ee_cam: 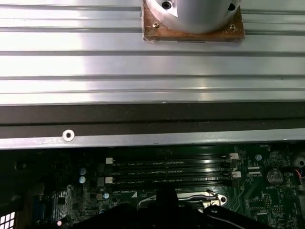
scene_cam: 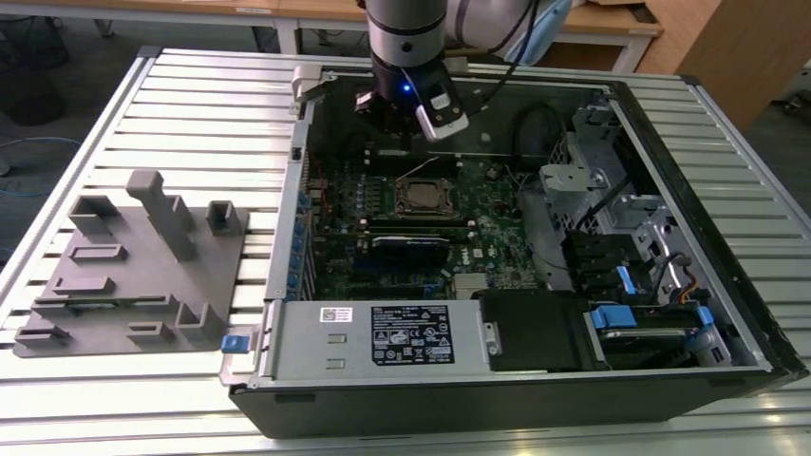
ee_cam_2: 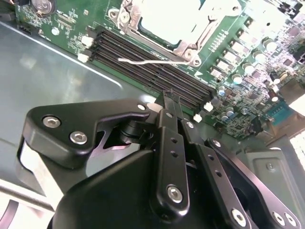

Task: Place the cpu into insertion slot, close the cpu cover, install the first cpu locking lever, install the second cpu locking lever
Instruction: 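Install the first cpu locking lever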

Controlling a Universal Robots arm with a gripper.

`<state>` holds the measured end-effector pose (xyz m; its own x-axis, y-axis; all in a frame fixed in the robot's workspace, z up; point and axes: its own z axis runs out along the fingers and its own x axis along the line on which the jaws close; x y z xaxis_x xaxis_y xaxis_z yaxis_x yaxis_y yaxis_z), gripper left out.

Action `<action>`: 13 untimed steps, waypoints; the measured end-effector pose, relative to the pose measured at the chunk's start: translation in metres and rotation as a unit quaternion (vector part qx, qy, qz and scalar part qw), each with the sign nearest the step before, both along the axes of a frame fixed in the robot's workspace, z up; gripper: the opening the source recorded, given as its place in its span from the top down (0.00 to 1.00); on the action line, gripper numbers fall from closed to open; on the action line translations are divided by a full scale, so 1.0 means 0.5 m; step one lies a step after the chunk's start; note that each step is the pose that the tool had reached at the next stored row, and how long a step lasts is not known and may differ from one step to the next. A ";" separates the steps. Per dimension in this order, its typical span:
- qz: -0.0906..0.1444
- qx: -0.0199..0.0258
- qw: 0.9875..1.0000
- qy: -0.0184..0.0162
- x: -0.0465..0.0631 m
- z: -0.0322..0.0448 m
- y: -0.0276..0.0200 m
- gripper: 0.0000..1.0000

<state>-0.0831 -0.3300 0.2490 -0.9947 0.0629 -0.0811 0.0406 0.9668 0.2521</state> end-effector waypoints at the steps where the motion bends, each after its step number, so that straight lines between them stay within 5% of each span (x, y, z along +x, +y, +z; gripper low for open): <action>1: 0.000 0.000 1.000 0.000 0.001 0.000 -0.0002 0.89; 13: 0.000 0.000 1.000 0.000 0.008 -0.001 -0.0001 0.89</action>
